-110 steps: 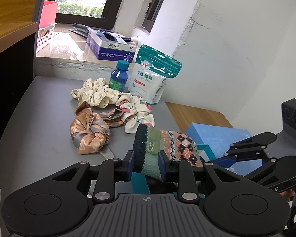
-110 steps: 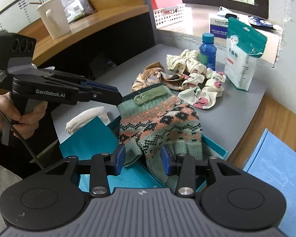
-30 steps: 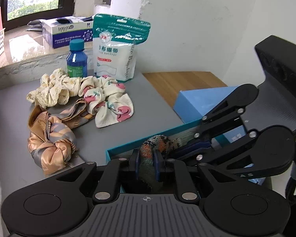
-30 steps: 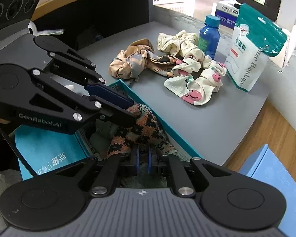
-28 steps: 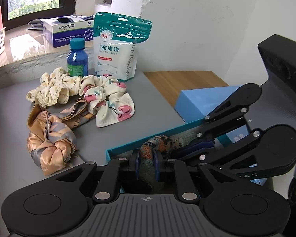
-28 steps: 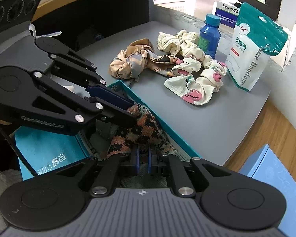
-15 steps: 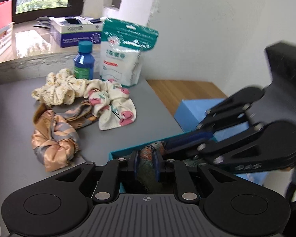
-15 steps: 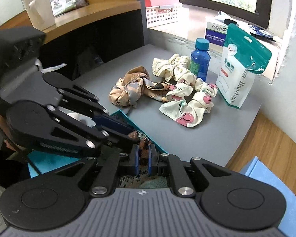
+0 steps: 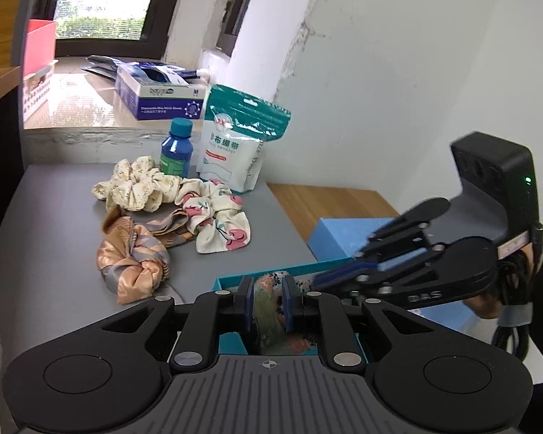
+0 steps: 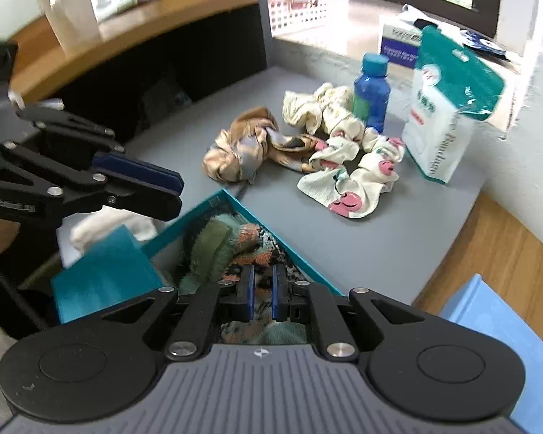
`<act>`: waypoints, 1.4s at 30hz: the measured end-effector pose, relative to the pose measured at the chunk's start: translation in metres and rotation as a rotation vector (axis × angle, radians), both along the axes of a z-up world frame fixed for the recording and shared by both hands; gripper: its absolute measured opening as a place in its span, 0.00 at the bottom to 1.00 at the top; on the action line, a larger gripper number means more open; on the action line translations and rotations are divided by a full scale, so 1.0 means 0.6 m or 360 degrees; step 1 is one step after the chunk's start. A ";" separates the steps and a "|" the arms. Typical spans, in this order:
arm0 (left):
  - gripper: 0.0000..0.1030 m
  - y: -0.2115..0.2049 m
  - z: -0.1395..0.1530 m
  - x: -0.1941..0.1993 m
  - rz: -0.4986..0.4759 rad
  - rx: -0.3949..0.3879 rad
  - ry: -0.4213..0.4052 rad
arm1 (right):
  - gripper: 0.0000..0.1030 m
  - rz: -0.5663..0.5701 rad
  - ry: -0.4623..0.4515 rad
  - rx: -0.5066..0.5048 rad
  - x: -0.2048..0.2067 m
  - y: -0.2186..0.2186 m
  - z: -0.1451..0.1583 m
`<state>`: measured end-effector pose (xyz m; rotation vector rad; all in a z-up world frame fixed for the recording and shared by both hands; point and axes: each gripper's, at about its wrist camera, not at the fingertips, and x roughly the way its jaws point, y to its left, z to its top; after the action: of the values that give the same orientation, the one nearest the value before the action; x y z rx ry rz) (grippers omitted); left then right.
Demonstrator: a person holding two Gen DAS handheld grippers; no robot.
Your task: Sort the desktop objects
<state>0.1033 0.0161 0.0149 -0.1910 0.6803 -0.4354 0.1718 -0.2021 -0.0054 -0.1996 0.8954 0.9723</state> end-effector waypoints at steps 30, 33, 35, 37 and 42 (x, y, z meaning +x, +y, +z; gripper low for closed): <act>0.46 0.030 -0.026 -0.109 -0.0041 -0.0073 0.0002 | 0.32 -0.0090 0.0000 -0.0047 -0.058 -0.029 0.019; 0.49 0.022 -0.021 -0.120 -0.0053 -0.0088 -0.0020 | 0.39 -0.0130 -0.0047 -0.0007 -0.076 -0.045 0.033; 0.50 0.015 -0.017 -0.127 -0.0058 -0.0095 -0.0034 | 0.43 -0.0152 -0.0069 0.0019 -0.089 -0.055 0.040; 0.51 0.007 -0.013 -0.137 -0.0057 -0.0094 -0.0050 | 0.44 -0.0175 -0.0081 0.0053 -0.102 -0.067 0.046; 0.72 -0.009 -0.014 -0.160 -0.0043 -0.0063 -0.0082 | 0.56 -0.0221 -0.0117 0.0103 -0.138 -0.090 0.051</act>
<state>0.0072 0.0106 0.0067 -0.2076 0.6248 -0.4786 0.0889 -0.2564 0.0251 -0.1159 0.7986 0.8581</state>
